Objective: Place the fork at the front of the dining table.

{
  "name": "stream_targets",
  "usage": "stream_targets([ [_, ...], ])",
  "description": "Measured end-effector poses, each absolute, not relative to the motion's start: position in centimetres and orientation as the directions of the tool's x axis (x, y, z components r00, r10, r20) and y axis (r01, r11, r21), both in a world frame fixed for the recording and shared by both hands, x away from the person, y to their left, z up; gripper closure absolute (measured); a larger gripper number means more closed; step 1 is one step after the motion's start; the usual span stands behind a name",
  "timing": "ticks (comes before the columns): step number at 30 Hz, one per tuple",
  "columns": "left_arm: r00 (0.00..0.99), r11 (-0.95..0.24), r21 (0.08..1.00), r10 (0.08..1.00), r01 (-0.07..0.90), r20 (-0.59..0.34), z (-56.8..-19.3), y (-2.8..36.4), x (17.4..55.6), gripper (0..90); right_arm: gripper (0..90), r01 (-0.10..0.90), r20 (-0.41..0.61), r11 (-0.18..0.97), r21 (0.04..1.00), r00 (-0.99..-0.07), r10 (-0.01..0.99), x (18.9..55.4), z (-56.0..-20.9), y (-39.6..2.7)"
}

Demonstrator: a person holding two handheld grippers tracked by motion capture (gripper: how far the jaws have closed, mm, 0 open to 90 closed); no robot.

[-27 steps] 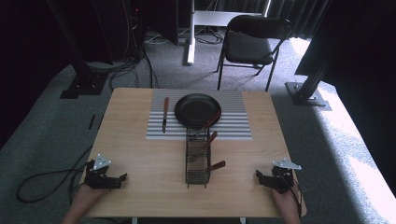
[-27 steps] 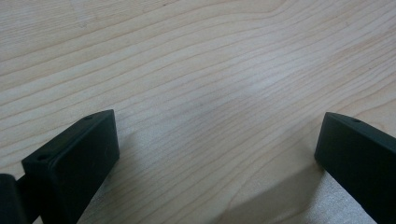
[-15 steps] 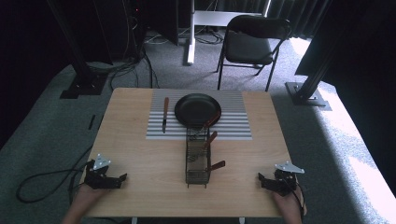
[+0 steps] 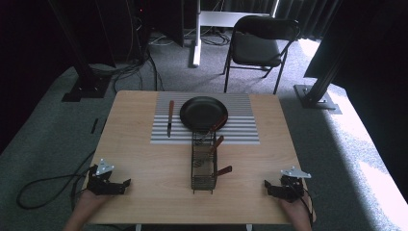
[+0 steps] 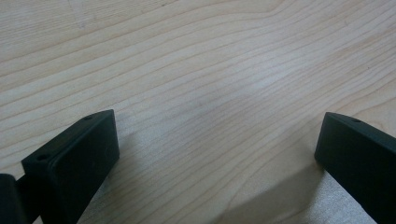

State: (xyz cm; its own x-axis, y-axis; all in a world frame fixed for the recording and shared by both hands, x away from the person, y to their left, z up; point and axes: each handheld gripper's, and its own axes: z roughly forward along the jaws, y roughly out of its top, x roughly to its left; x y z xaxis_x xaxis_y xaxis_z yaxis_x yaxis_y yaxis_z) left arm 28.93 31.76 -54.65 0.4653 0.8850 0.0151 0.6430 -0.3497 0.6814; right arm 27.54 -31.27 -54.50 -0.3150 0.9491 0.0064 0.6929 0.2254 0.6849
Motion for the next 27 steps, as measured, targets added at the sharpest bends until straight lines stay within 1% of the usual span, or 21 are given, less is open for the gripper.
stream_targets([
  [8,0.466,-0.350,0.681,0.885,0.643,0.015,-54.6,31.8,28.9,0.0,15.1,0.695,0.043,0.241,0.678,-0.364,0.930,27.1,-53.8,-29.8],
  [16,0.466,-0.350,0.681,0.885,0.643,0.015,-54.6,31.8,28.9,0.0,15.3,0.664,0.104,0.247,0.705,-0.442,0.891,26.0,-51.4,-27.7],
  [24,0.466,-0.350,0.681,0.885,0.643,0.015,-54.6,31.8,28.9,0.0,15.8,0.626,0.130,0.265,0.733,-0.512,0.849,25.2,-49.3,-25.4],
  [27,0.466,-0.350,0.681,0.885,0.643,0.016,-54.6,31.8,28.9,0.0,15.8,0.602,0.135,0.281,0.747,-0.551,0.823,24.8,-48.2,-24.2],
])
